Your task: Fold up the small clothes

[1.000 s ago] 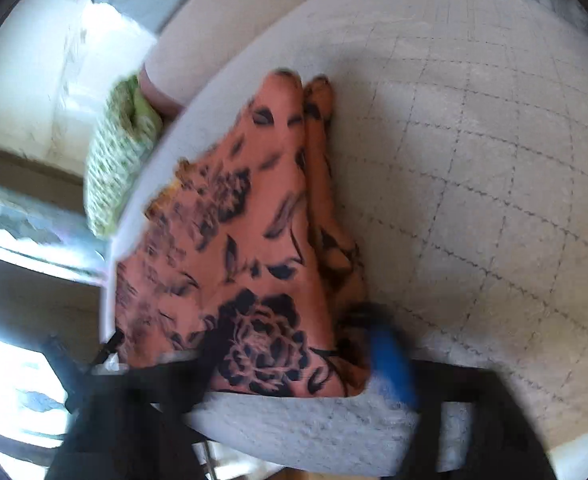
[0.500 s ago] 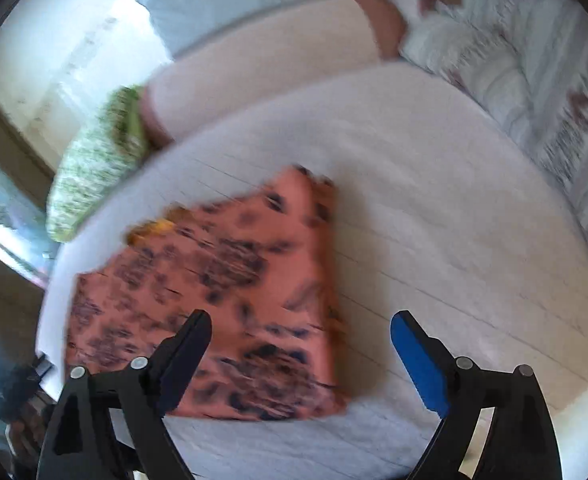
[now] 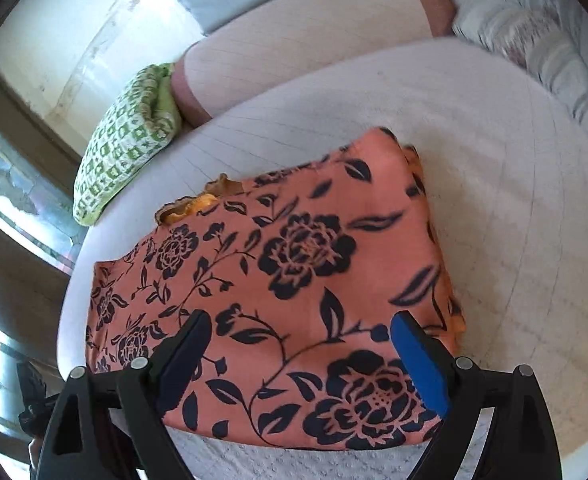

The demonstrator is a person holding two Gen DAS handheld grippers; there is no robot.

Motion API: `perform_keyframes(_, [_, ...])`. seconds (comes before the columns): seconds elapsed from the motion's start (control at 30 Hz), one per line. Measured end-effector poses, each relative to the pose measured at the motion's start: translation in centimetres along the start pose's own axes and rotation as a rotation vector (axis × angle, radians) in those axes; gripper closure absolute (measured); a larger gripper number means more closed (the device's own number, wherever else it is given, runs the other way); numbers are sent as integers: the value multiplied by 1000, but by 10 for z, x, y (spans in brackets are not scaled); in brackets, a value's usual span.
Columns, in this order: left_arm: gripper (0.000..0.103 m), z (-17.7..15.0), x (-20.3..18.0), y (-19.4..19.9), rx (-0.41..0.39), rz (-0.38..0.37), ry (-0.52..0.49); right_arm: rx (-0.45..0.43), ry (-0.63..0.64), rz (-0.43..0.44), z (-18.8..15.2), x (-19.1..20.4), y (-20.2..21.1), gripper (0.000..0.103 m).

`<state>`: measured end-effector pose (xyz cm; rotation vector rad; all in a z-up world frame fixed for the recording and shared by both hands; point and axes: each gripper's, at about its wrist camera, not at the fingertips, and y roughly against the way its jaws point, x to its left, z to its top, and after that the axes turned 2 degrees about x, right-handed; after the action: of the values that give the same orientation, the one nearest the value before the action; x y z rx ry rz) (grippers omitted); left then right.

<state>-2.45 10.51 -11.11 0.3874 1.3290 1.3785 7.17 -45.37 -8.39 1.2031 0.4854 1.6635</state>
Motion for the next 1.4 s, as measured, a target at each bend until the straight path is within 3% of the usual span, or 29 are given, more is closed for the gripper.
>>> perform_keyframes(0.03, [46, 5, -9, 8, -38, 3, -35, -5, -1, 9, 1, -2, -1, 10])
perform_keyframes(0.1, [43, 24, -30, 21, -130, 41, -113, -13, -16, 1, 3, -6, -2, 10])
perform_keyframes(0.17, [41, 53, -49, 17, -162, 49, -191, -20, -36, 20, 5, -11, -1, 10])
perform_keyframes(0.33, [41, 128, -78, -49, -99, 95, -288, -24, -59, 31, 1, -20, -5, 10])
perform_keyframes(0.37, [47, 141, -76, -68, -70, 105, -296, -30, -62, 37, 0, -21, -5, 10])
perform_keyframes(0.4, [61, 150, -69, -83, -43, 113, -260, -34, -63, 41, -1, -21, -5, 10])
perform_keyframes(0.43, [94, 158, -59, -96, -17, 129, -219, -37, -64, 43, -2, -22, -6, 10])
perform_keyframes(0.47, [93, 164, -41, -102, -37, 105, -122, -38, -66, 45, -3, -22, -6, 10])
perform_keyframes(0.53, [94, 160, -26, -92, -79, 63, 17, -26, -64, 46, -5, -23, -8, 10])
perform_keyframes(0.6, [84, 152, -32, -84, -122, 110, -9, -21, -56, 54, -4, -25, -8, 10])
perform_keyframes(0.67, [58, 143, -34, -74, -152, 138, -20, -14, -74, 71, -2, -29, -6, 11])
perform_keyframes(0.77, [39, 125, -39, -40, -245, 182, -40, -50, -155, 114, -4, -40, 14, 11])
perform_keyframes(0.9, [35, 88, -74, -14, -314, 219, -207, -40, -376, 91, -29, -67, 34, 10])
perform_keyframes(1.0, [32, 54, -109, -22, -301, 212, -354, -5, -566, 145, -62, -83, 35, 10])
perform_keyframes(1.07, [32, 35, -128, -30, -285, 194, -417, 7, -624, 182, -76, -83, 32, 10])
perform_keyframes(1.17, [32, 18, -144, -40, -259, 174, -446, 16, -670, 225, -81, -77, 19, 10])
perform_keyframes(1.23, [32, 12, -154, -48, -243, 160, -450, -48, -679, 214, -73, -78, 15, 10])
perform_keyframes(1.33, [32, 8, -161, -64, -208, 193, -473, -141, -729, 189, -65, -84, 16, 9])
perform_keyframes(1.4, [32, 6, -163, -72, -198, 216, -471, -165, -692, 163, -57, -79, 15, 10])
